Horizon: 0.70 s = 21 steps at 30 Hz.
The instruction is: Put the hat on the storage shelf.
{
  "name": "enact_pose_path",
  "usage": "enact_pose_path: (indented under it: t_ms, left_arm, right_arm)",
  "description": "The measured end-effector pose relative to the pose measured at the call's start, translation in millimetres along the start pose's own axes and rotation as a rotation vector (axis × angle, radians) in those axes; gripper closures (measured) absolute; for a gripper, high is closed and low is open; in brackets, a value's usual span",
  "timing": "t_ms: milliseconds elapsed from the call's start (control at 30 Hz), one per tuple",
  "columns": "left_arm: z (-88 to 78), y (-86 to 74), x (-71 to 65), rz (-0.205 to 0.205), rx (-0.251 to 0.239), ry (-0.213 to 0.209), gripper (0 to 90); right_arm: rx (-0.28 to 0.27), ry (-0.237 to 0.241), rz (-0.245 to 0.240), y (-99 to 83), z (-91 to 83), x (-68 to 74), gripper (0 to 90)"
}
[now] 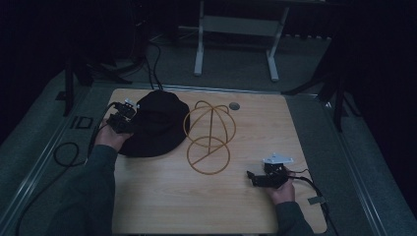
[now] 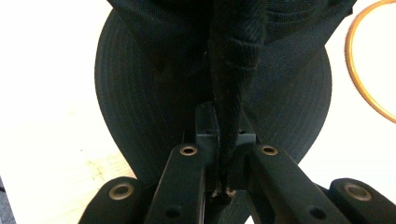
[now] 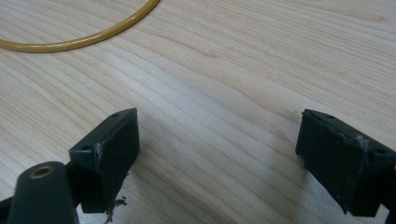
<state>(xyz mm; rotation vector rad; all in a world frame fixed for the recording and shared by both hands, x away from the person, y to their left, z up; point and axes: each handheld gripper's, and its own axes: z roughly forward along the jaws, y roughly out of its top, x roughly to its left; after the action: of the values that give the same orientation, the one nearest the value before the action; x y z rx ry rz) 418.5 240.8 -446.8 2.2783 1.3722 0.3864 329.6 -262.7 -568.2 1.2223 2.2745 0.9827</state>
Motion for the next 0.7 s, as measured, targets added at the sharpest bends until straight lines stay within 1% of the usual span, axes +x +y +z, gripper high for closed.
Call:
enact_pose_path:
  t_ms: [133,233,433,600,700]
  left_arm:
    - [-3.0,-0.1,1.0,-0.003,0.001,0.003,87.5]
    - [-6.2,1.2,2.1,-0.005,-0.001,-0.002,87.6]
    - [-13.4,3.8,2.0,0.002,-0.007,0.002,87.6]
    - [-17.5,4.4,-0.3,0.017,-0.008,-0.01,87.6]
    - [-19.2,4.1,1.0,0.01,-0.014,-0.021,87.6]
  right_arm:
    - [0.0,0.0,0.0,0.0,0.0,0.0,13.3]
    - [0.0,0.0,0.0,0.0,0.0,0.0,13.3]
    - [0.0,0.0,0.0,0.0,0.0,0.0,13.3]
    - [0.0,0.0,0.0,0.0,0.0,0.0,13.3]
    - [0.0,0.0,0.0,0.0,0.0,0.0,13.3]
